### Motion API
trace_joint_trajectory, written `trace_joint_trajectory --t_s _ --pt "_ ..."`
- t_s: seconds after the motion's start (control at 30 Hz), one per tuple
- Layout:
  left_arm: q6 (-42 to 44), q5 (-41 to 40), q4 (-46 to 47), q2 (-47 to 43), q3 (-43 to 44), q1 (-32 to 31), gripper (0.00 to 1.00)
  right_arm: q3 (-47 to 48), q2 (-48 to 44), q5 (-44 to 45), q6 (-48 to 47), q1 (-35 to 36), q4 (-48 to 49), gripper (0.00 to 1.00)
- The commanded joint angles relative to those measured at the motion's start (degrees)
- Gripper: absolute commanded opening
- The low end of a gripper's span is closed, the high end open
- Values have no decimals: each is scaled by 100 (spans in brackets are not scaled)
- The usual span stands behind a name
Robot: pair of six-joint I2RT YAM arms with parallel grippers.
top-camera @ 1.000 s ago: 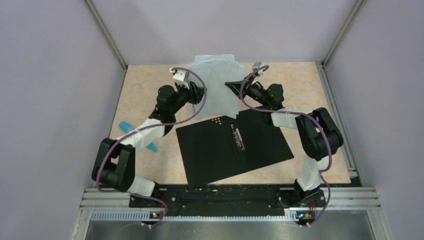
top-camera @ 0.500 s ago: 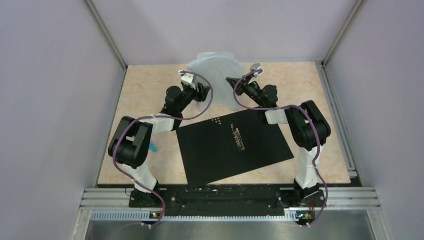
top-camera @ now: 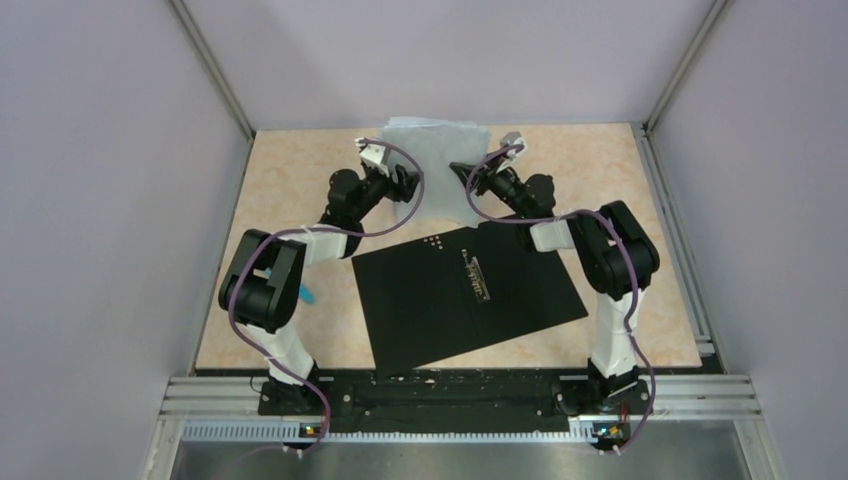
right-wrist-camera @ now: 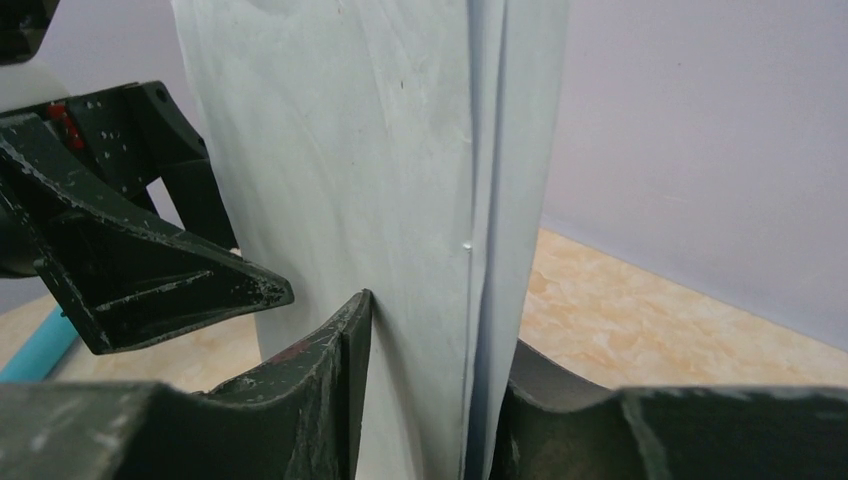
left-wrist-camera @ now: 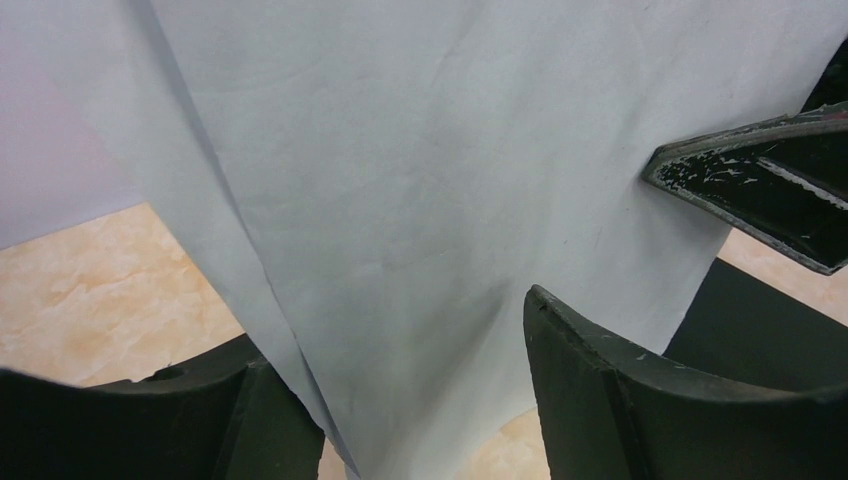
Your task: Put the files into the folder
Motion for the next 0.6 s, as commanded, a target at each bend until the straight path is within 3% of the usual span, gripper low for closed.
trace_joint_trajectory --t_s 0.0,0.37,0.57 --pt "-79 475 269 -78 12 44 72 -254 -238 -220 -8 29 447 39" --pt "-119 1239 68 -386 -164 160 73 -869 -598 -377 185 6 599 53" --pt "-61 1341 -13 -624 -357 174 74 -903 -642 -475 232 10 581 56"
